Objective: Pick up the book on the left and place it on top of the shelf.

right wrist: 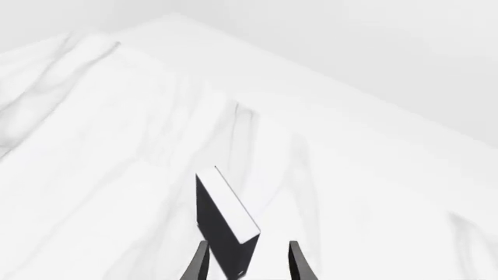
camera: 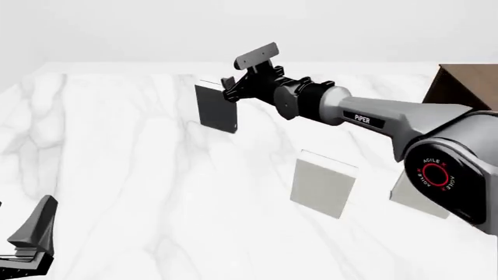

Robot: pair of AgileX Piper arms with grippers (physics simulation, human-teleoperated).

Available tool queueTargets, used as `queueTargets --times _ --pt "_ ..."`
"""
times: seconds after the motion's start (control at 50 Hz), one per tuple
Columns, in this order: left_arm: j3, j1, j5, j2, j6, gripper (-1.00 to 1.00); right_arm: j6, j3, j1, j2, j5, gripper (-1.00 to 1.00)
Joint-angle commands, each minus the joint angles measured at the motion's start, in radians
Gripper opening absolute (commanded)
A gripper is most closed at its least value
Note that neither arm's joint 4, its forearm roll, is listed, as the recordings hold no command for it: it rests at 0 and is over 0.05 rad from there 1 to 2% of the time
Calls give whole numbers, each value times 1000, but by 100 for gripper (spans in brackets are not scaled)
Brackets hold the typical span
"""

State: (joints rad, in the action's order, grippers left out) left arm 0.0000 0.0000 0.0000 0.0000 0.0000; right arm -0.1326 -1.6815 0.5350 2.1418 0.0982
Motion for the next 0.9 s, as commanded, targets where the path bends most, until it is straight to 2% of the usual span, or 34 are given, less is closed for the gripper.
queueTargets --times 0.02,0.62,0.9 --pt "0 0 0 0 0 100 9 -48 -2 74 -7 100" --pt "0 0 0 0 0 100 30 -91 0 183 6 100" --pt "0 0 0 0 0 100 40 -173 -5 245 -20 100"
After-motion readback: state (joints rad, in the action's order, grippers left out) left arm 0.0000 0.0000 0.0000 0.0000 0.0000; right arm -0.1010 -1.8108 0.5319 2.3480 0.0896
